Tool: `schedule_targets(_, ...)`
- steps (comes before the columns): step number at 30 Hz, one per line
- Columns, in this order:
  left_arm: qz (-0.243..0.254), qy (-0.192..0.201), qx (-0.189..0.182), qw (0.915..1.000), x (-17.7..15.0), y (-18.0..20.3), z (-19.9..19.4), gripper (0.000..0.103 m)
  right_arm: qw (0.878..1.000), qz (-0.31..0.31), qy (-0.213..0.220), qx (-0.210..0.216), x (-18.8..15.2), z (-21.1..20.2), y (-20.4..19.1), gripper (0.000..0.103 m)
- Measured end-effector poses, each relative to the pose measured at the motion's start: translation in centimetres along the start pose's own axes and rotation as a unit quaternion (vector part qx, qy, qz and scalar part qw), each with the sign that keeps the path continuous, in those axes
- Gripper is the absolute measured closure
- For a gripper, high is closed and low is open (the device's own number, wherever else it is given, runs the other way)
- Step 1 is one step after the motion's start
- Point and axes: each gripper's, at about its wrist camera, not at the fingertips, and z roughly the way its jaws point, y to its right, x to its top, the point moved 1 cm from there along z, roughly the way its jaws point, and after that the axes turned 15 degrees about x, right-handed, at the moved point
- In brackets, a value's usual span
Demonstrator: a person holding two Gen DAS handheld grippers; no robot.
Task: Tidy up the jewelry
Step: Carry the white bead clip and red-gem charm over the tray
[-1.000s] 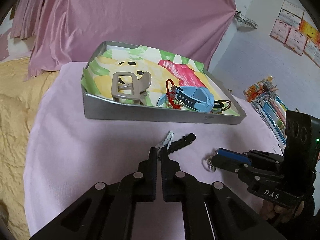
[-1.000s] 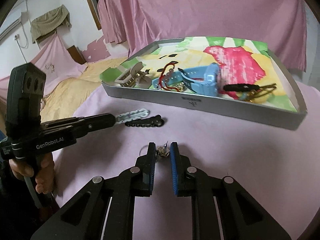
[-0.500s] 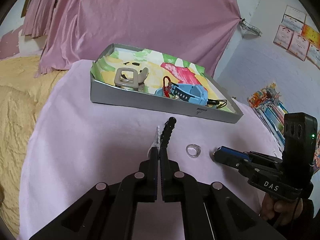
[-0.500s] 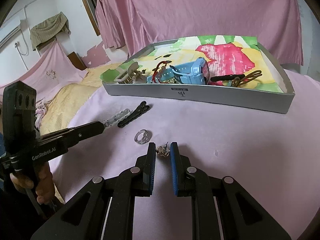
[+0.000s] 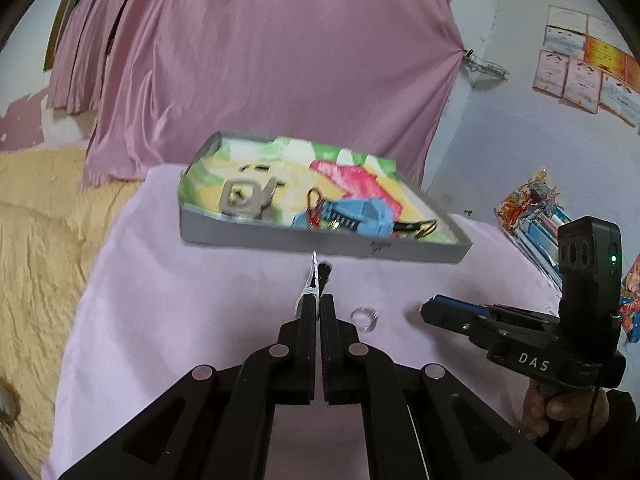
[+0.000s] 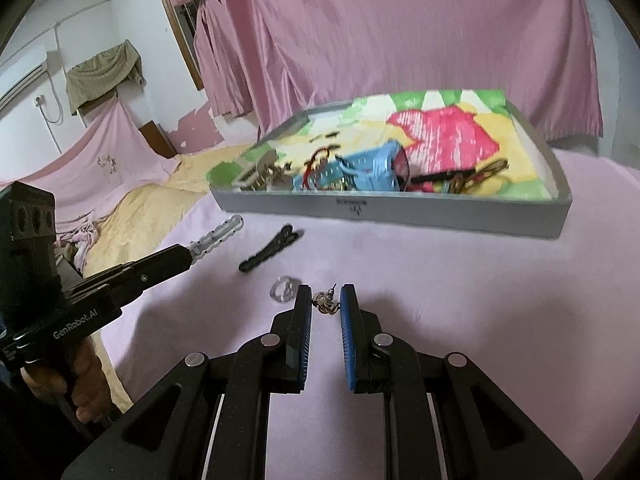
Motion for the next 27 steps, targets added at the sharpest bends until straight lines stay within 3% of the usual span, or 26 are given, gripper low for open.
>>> schedule_targets(7,0.001,0.037,-0.011,0.9992,3.0,1.8,0.4,0.101,0.999,-0.016,0.039,-0.013,2.5,-1.3,0.6,0.090)
schedule_targets(14,-0.004,0.045,-0.022,0.9987,5.5,3.2,3.2,0.101,0.996,-0.007,0.069,-0.047,5.7,-1.6,3.2,0.090)
schedule_targets(27,-0.010,-0.018,-0.026,0.9994,6.4,4.1,9.2,0.101,0.997,0.016,0.022,-0.073,6.8,2.5,6.2,0.090)
